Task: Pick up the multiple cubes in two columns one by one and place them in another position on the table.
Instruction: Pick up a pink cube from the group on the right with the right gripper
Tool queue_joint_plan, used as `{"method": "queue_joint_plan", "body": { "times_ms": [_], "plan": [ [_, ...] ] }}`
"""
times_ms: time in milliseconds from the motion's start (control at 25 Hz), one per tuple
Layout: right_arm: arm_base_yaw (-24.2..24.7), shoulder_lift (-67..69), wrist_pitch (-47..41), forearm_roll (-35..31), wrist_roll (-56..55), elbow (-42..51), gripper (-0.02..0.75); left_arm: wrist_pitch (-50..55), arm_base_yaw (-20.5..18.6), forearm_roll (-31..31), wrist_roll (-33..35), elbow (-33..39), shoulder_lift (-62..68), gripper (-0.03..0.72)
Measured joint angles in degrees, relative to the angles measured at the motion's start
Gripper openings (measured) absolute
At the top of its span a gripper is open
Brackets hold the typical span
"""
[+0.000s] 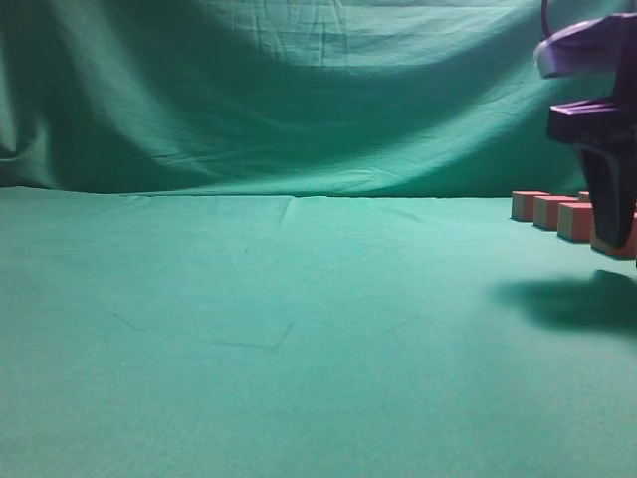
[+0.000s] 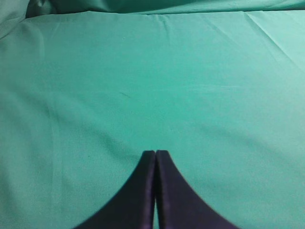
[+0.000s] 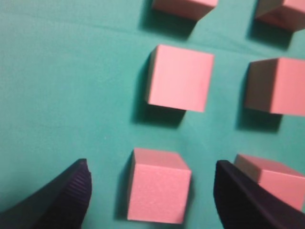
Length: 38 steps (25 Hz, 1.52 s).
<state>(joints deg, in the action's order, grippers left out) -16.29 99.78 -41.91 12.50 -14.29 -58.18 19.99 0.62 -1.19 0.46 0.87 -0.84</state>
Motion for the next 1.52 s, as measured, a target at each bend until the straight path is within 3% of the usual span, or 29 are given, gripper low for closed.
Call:
{"method": "queue_joint_plan", "body": {
  "times_ms": [480, 640, 680, 880, 1040, 1320, 1520],
  "plan": [
    [0.00, 2.40, 0.68, -0.10, 0.00, 0.00, 0.495, 0.00, 0.00, 0.00, 0.00, 0.00, 0.00, 0.000],
    [0.00, 2.50, 0.45, -0.10, 0.00, 0.00, 0.275, 0.00, 0.00, 0.00, 0.00, 0.00, 0.00, 0.000],
    [0.00, 2.50, 0.31, -0.10, 0.00, -0.03, 0.253, 0.00, 0.00, 0.00, 0.00, 0.00, 0.00, 0.000],
    [-0.24, 2.11, -1.63, -1.57, 1.50, -0.36, 0.260, 0.00, 0.00, 0.00, 0.00, 0.00, 0.00, 0.000],
    [-3.37, -1.64, -4.04, -5.86, 8.31, -1.82, 0.260, 0.00, 0.00, 0.00, 0.00, 0.00, 0.00, 0.000],
    [-11.54, -4.22, -7.16, -8.31, 16.96, -12.87, 0.260, 0.00, 0.00, 0.00, 0.00, 0.00, 0.00, 0.000],
    [-13.10, 0.61, -13.55, -8.97, 21.53, -23.57, 0.260, 0.00, 0.00, 0.00, 0.00, 0.00, 0.00, 0.000]
  ]
}}
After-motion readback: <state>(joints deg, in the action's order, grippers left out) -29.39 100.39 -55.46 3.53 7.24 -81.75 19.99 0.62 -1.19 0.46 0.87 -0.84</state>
